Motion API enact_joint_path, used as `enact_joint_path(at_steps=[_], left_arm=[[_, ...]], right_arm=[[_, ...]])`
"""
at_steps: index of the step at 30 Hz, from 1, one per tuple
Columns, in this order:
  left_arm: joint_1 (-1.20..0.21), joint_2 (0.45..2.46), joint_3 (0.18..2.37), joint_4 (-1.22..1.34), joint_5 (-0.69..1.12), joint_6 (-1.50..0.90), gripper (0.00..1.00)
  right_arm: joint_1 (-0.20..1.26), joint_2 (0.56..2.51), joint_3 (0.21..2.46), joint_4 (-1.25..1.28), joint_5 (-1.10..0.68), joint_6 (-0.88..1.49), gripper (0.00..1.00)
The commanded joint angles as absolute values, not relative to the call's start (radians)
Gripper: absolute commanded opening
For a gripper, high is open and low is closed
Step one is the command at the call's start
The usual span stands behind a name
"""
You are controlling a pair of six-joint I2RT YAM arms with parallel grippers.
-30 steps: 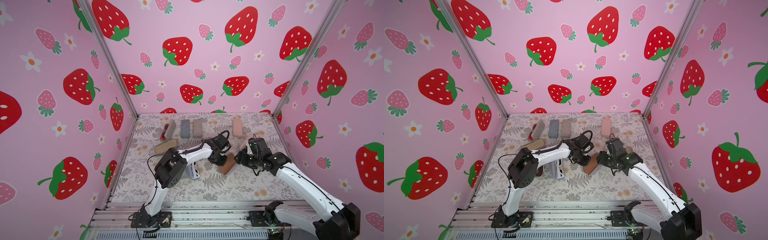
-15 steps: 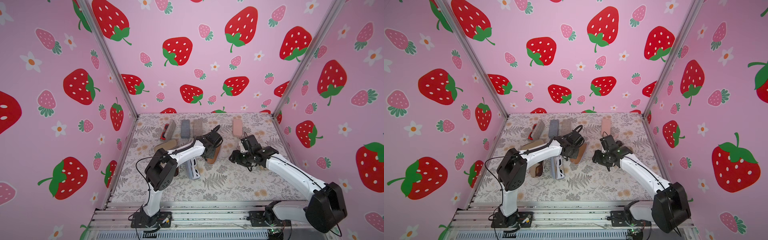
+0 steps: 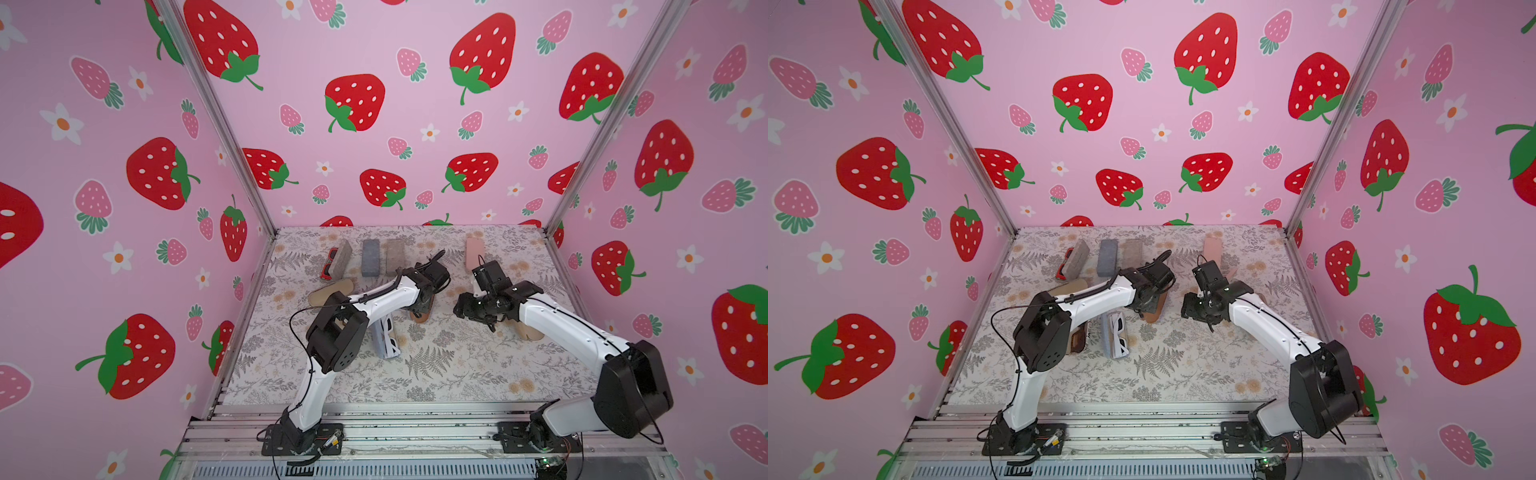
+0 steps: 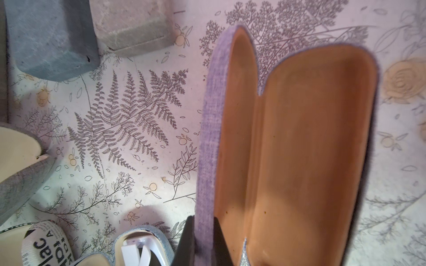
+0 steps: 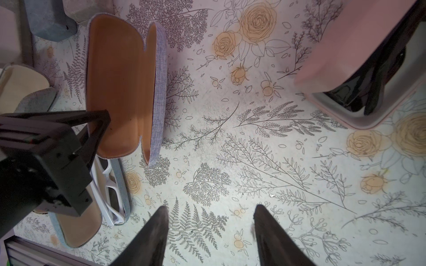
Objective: Close the glasses case
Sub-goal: Move the glasses case to the center of the board.
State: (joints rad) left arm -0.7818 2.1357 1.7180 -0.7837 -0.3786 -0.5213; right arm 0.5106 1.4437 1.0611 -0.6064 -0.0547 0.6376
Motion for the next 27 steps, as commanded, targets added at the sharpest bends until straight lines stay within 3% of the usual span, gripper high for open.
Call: enact_joint_path(at_steps=[1, 8, 12, 18, 23, 24, 27], left_arm=[[-0.783, 2.134, 1.757, -0.803, -0.415, -0.553, 0.16], [-0.783, 2.129, 1.754, -0.798, -0.407, -0.557, 0.26], [-0.782, 2.11, 1.747, -0.789, -0.401, -0.567, 0.29], [-0.776, 2.048, 1.73, -0.778, -0.396, -0.567, 0.32], [-0.767, 1.985, 1.703, -0.764, -0.39, -0.568, 0.34], [-0.766, 1.967, 1.691, -0.758, -0.386, -0.568, 0.34], [-0.748, 1.915, 1.643, -0.728, -0.351, -0.568, 0.27]], right_arm=[[0.517, 1.448, 1.079, -0.63, -0.033, 0.621, 0.62], [0.517, 1.447, 1.08, -0.63, -0.02, 0.614, 0.7], [0.516, 1.432, 1.084, -0.628, -0.004, 0.609, 0.99], [0.516, 1.416, 1.11, -0.64, 0.032, 0.604, 0.99], [0.517, 1.453, 1.185, -0.645, -0.058, 0.564, 0.99], [0.517, 1.463, 1.199, -0.644, -0.076, 0.557, 0.97], [0.517, 1.5, 1.238, -0.636, -0.119, 0.546, 0.56]])
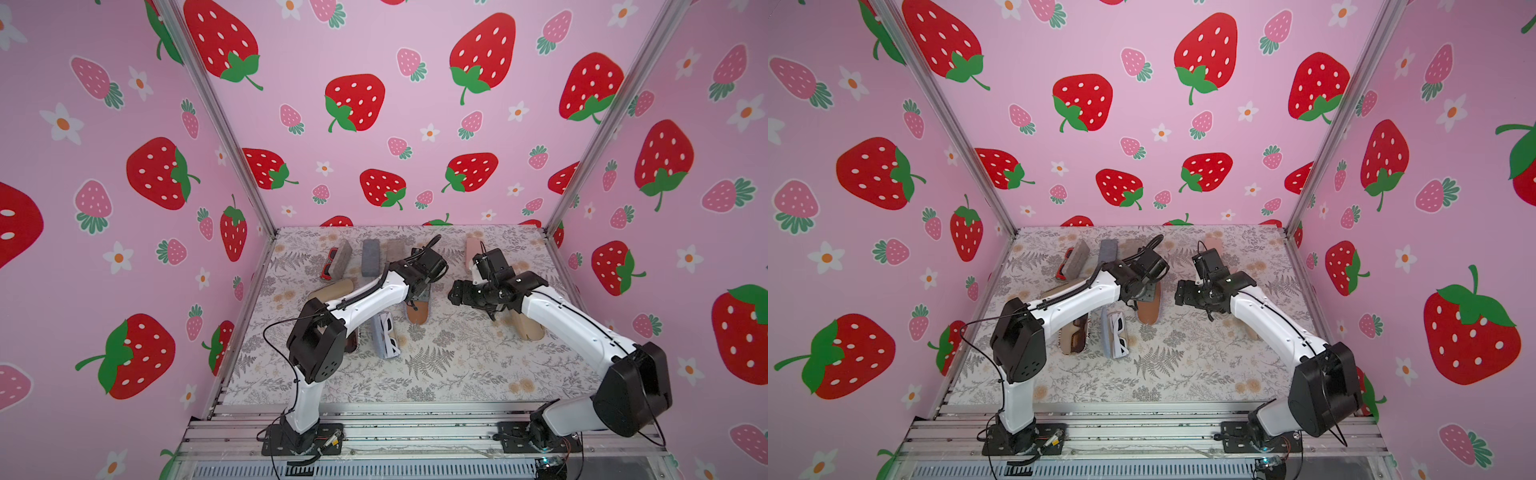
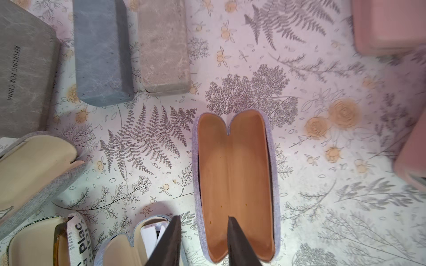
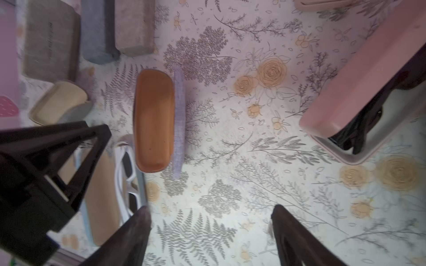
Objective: Close the glasses case
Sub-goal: Move the glasses case to the center of the board, then close the glasses case at the center of the board.
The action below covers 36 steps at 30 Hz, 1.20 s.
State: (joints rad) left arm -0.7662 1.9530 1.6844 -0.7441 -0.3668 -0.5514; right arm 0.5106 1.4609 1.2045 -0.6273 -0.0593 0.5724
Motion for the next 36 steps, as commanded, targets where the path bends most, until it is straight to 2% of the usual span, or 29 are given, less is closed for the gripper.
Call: enact_joint_path(at_steps=[1, 3, 7, 18, 36], left_arm=[[-0.738, 1.9, 1.627, -0.715, -0.332, -0.569, 0.22], [-0.709, 1.872, 1.586, -0.688, -0.27, -0.567, 0.01], [-0.657, 1.847, 1.518, -0.632, -0.17, -0.551, 0.0], [-0.585, 1.949, 1.486, -0.552, 0.015, -0.536, 0.0], [-0.559, 2.07, 1.541, -0.539, 0.083, -0.537, 0.0]], right_arm=[[0.517, 1.512, 1.248, -0.634, -0.132, 0.546, 0.45], [0.516, 1.554, 1.276, -0.631, -0.162, 0.54, 0.26], [0.517, 1.639, 1.319, -0.62, -0.206, 0.534, 0.0], [0.517, 1.813, 1.388, -0.604, -0.205, 0.532, 0.0], [0.517, 1.983, 1.456, -0.585, -0.221, 0.531, 0.0]])
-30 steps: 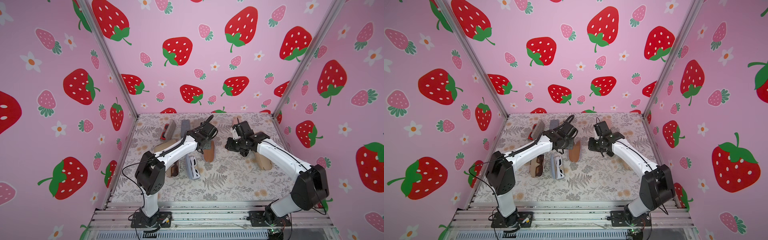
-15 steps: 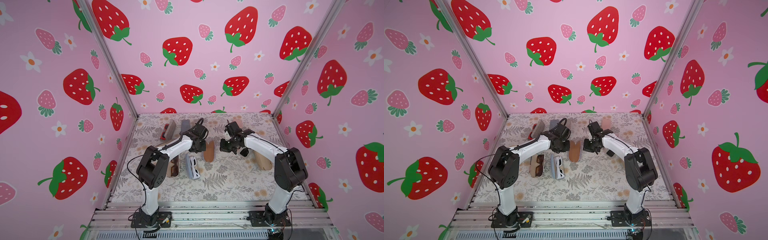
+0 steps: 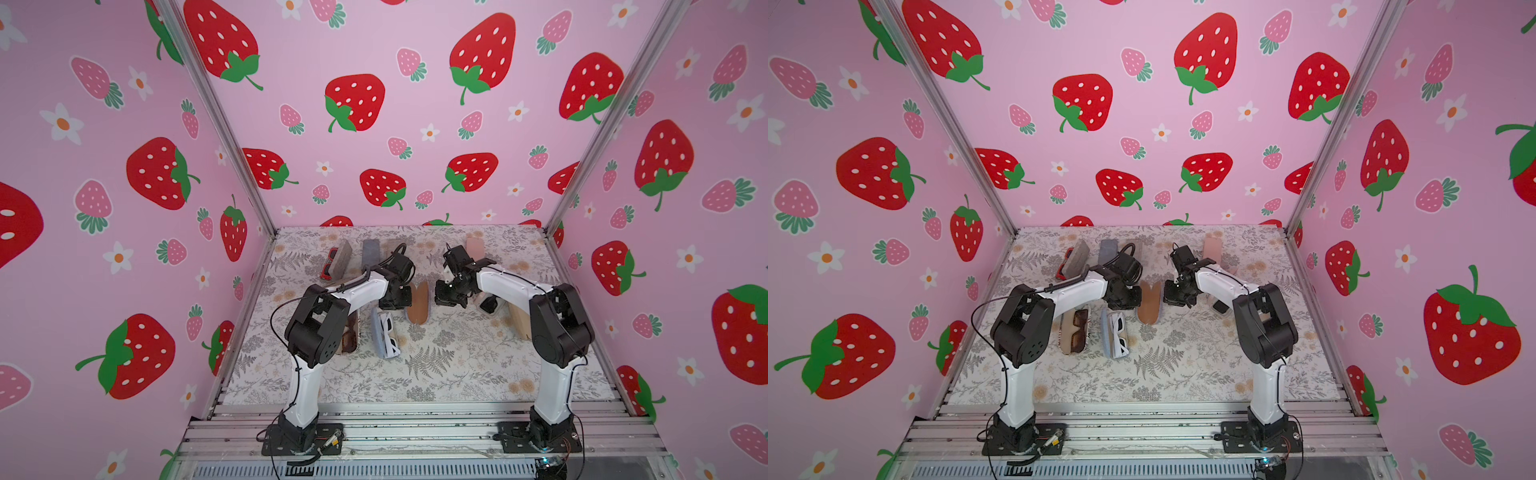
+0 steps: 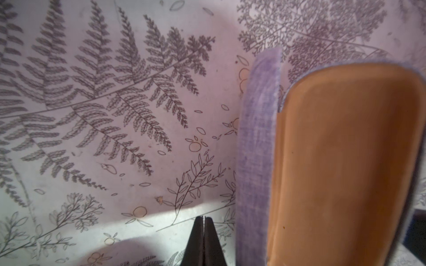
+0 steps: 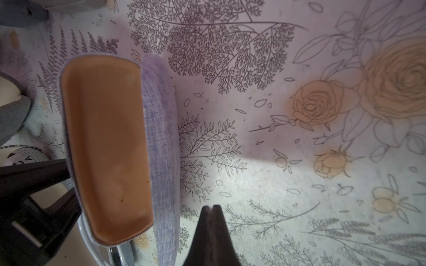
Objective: Close the glasses case
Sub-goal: Close the glasses case at the center of the board.
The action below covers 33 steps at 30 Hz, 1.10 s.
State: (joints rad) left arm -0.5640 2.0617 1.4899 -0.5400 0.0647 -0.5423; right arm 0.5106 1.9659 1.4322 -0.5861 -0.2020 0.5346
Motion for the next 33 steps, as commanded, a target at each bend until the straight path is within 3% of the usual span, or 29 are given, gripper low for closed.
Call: enact_joint_path(at_steps=[1, 33], left_arm=[[-0.56, 2.074, 1.545, -0.538, 0.084, -0.537, 0.0], [-0.593, 2.145, 1.656, -0.55, 0.159, -0.562, 0.0]], right_arm=[[0.517, 1.989, 1.46, -0.583, -0.224, 0.531, 0.01], [0.541, 2.051, 1.512, -0.533, -0.329, 0.528, 0.02]])
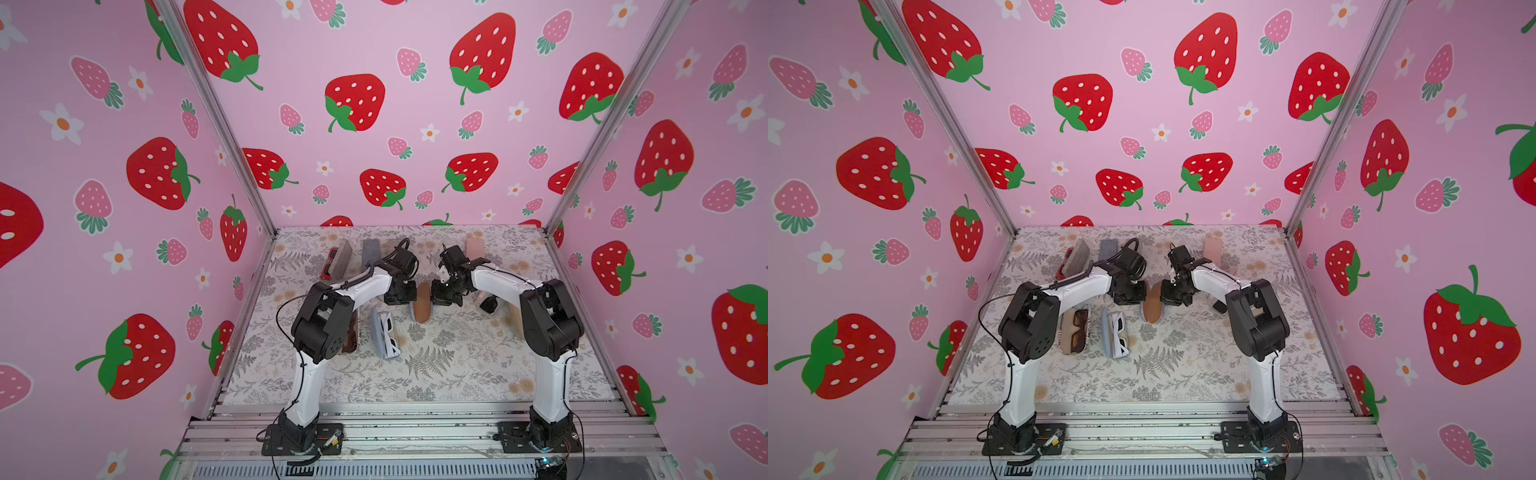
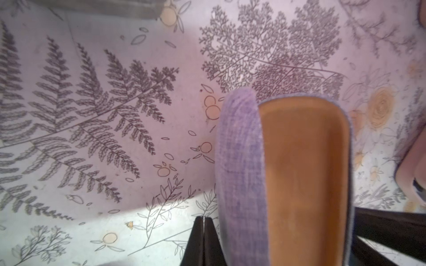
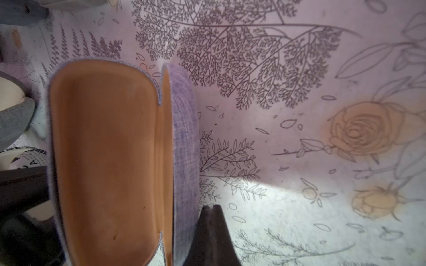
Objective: Close the glasses case
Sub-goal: Close the glasses case at the center of the board.
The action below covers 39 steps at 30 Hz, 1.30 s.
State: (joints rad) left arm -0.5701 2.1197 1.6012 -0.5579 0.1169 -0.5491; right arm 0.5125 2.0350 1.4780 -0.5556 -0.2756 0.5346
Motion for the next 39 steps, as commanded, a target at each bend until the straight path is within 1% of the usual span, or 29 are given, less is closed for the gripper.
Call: enact_joint_path(at_steps=[1, 39], left_arm=[[-0.596, 2.147, 1.658, -0.551, 0.159, -0.564, 0.0], [-0.615, 2.183, 1.699, -0.565, 0.171, -0.563, 0.0]], right_arm=[[0.542, 2.051, 1.514, -0.533, -0.331, 0.528, 0.02], [0.588, 2.045, 1.555, -0.512, -0.367, 0.522, 0.04]])
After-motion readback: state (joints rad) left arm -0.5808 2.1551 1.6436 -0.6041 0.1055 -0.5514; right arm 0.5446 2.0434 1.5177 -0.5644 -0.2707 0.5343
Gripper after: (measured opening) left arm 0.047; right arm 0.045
